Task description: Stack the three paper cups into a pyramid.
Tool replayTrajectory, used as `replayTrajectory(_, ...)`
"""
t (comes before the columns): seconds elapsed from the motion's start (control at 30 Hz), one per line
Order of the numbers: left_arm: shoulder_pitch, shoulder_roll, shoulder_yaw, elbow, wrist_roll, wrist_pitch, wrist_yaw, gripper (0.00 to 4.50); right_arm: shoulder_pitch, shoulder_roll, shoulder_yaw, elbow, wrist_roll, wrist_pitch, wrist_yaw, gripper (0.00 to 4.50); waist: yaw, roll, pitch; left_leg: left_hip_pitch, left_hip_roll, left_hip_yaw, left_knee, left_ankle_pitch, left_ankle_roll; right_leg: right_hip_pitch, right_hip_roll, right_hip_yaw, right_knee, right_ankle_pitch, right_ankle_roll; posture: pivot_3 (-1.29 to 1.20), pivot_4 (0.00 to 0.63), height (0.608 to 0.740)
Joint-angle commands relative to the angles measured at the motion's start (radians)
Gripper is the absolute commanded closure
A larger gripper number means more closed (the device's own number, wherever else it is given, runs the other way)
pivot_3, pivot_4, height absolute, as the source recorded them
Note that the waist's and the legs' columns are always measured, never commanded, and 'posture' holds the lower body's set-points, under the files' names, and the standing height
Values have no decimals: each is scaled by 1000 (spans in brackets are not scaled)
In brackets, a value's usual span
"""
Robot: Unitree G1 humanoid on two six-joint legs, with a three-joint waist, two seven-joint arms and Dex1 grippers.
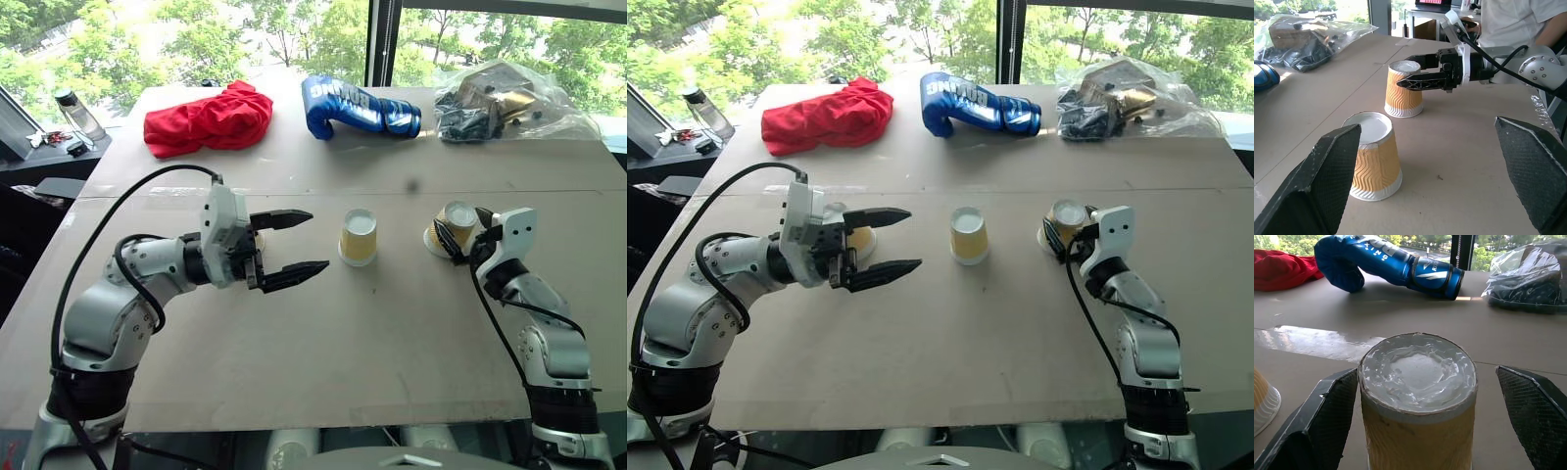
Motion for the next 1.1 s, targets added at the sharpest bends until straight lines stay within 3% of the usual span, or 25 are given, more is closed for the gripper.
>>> replayTrajectory(0.03,3,6,34,-43,-3,-19,6,0,-13,-8,-13,-17,7,-30,1,605,0,0,0,0,0,0,0,0,0,0,0,0,0,0,0,0,150,740)
replayTrajectory(0.2,3,4,32,-37,0,-24,4,0,-14,-12,-7,-15,6,-42,12,2543,0,0,0,0,0,0,0,0,0,0,0,0,0,0,0,0,150,740)
replayTrajectory(0.5,83,32,87,-52,1,-27,-1,0,-1,-18,108,-79,49,-28,141,2555,-4,0,0,0,1,0,0,0,0,0,0,0,0,0,0,0,150,740)
replayTrajectory(1.1,183,39,156,-108,-1,-37,48,0,-78,6,213,-28,32,2,166,2555,-1,0,0,0,0,0,0,0,0,0,-1,-1,0,0,0,0,150,740)
